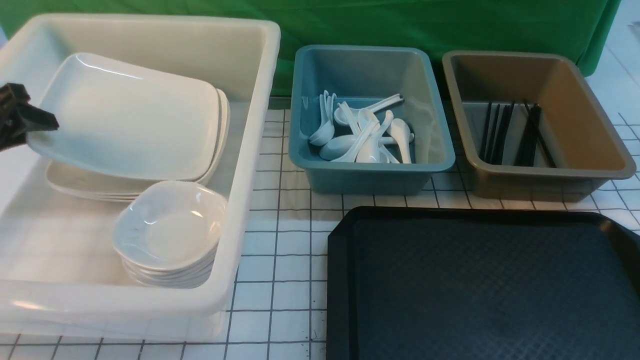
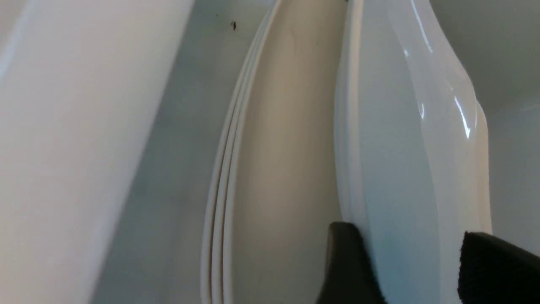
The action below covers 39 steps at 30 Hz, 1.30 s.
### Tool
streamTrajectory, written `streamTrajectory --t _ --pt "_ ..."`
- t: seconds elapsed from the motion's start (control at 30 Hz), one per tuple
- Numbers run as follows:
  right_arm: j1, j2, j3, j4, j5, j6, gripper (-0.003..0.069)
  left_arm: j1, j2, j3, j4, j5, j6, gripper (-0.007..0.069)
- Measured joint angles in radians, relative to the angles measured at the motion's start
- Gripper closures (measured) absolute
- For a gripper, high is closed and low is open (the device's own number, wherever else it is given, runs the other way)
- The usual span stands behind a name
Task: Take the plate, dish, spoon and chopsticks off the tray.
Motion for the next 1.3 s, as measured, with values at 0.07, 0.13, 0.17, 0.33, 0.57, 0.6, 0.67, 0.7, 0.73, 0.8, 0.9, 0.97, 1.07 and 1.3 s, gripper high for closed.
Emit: streamTrajectory --t 0.07,0.13,0.17,0.33,0.57,0.6,0.67,0.7,0.73,0.8,0.9,0.97,1.07,1.3 --pt "0.000 0.000 0.000 0.000 0.000 0.000 0.0473 0.000 -0.003 -0.030 0.030 0.013 -0.028 0.0228" --pt "0.000 0.000 0.000 0.000 0.012 0.000 0.0473 0.005 -0.017 -0.106 0.122 0.045 -0.138 0.0176" --pt "0.000 0.000 0.000 0.000 0.017 0.000 0.0473 0.007 -0.023 -0.139 0.158 0.066 -0.181 0.0170" --pt "0.000 0.000 0.000 0.000 0.056 0.001 0.0473 0.007 -0.038 -0.286 0.357 0.180 -0.388 0.0212" --pt "0.000 -0.002 -0.092 -0.001 0.168 -0.070 0.0559 0.007 -0.050 -0.420 0.383 0.400 -0.455 0.0557" --pt "0.000 -0.002 -0.119 -0.007 0.200 -0.087 0.0591 0.005 -0.057 -0.423 0.345 0.412 -0.443 0.0584" --pt "0.000 -0.003 -0.170 -0.014 0.257 -0.107 0.0627 -0.007 -0.072 -0.426 0.276 0.431 -0.410 0.0613" --pt "0.000 -0.005 -0.215 -0.025 0.258 -0.114 0.0629 -0.026 -0.085 -0.426 0.250 0.435 -0.399 0.0624" --pt "0.000 -0.008 -0.252 -0.034 0.258 -0.114 0.0629 -0.059 -0.104 -0.427 0.246 0.440 -0.404 0.0630" --pt "0.000 -0.018 -0.294 -0.038 0.258 -0.100 0.0629 -0.128 -0.138 -0.427 0.304 0.444 -0.441 0.0631" --pt "0.000 -0.038 -0.306 -0.033 0.254 -0.086 0.0629 -0.223 -0.176 -0.427 0.429 0.445 -0.489 0.0631" --pt "0.000 -0.085 -0.263 0.006 0.169 -0.107 0.0629 -0.383 -0.234 -0.427 0.603 0.447 -0.533 0.0631" --pt "0.000 -0.147 -0.145 0.086 -0.068 -0.184 0.0629 -0.544 -0.298 -0.427 0.723 0.451 -0.536 0.0629" --pt "0.000 -0.185 0.164 0.276 -0.630 -0.342 0.0629 -0.753 -0.365 -0.427 0.770 0.459 -0.489 0.0627"
